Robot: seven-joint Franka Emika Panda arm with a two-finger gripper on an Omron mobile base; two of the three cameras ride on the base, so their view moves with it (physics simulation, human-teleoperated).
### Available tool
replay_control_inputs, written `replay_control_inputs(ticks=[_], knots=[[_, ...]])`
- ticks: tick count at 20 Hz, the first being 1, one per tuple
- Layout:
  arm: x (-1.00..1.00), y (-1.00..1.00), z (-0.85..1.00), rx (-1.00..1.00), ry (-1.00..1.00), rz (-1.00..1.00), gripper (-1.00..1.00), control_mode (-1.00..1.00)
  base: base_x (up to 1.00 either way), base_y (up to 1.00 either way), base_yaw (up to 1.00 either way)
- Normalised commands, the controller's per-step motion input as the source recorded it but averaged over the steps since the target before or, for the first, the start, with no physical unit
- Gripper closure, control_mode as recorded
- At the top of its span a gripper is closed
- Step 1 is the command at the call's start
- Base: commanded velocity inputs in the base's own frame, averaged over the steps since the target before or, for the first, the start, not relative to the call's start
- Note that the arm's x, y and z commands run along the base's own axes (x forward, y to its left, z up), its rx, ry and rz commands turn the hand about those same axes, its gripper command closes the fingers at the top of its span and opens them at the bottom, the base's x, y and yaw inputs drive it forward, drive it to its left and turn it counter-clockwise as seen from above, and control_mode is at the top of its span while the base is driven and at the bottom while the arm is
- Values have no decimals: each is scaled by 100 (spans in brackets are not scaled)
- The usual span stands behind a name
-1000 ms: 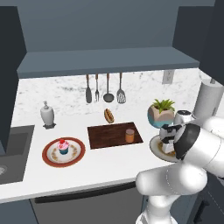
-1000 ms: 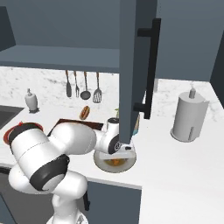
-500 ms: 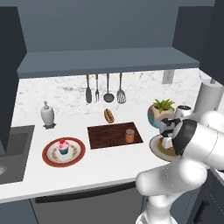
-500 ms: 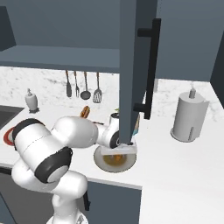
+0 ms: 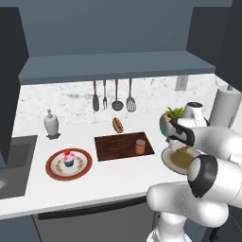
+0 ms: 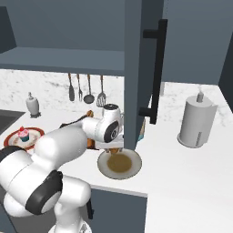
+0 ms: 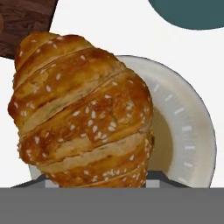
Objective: From the different types of pastries on the counter, select a croissant and place it on the cutting board. Then retrieve a jar of jam from the cabinet and place it alongside the croissant on the cutting board.
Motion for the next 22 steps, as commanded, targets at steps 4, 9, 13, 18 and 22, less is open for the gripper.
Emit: replay_control_inputs(ticks=[4, 9, 13, 18, 22], knots=[[18, 60, 55, -7, -7, 0, 100, -100, 0, 0, 0], [33, 35, 67, -6, -3, 0, 100, -100, 0, 0, 0], [38, 35, 60, -2, 0, 0, 100, -100, 0, 0, 0], [31, 26, 38, 0, 0, 0, 100, -100, 0, 0, 0], [18, 9, 7, -1, 0, -1, 100, -100, 0, 0, 0]])
